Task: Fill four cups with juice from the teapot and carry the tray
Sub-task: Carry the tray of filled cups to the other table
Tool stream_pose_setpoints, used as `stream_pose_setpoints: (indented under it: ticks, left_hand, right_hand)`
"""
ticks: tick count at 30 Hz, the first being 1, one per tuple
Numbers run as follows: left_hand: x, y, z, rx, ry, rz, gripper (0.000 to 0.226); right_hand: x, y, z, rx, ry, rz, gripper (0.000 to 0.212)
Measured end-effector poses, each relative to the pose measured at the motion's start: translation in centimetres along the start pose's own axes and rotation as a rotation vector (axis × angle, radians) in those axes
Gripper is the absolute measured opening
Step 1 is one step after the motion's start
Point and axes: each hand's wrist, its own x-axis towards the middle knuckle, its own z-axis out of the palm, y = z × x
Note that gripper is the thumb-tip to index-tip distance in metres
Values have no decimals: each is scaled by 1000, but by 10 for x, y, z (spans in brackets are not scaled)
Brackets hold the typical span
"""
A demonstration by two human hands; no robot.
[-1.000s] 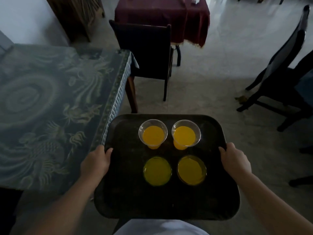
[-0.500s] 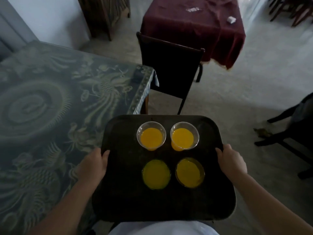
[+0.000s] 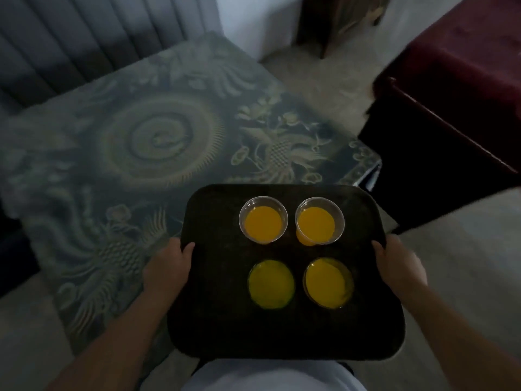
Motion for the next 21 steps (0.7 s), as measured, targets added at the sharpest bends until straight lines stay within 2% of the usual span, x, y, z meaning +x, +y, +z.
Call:
stream_pose_setpoints:
  ticks: [9,14,21]
  left_hand:
    - [22,-2,9,-11,120,-368,44]
    - [30,-5,11,-130,208,-462,36]
    - [36,-15,14,-136,265,-574,37]
  right_hand:
    - [141,-120,-10,-118,-61,-347,33]
    - [191,-183,-3,-166,-110,-510,33]
    - [225,-246,16,-209,-111,-678,38]
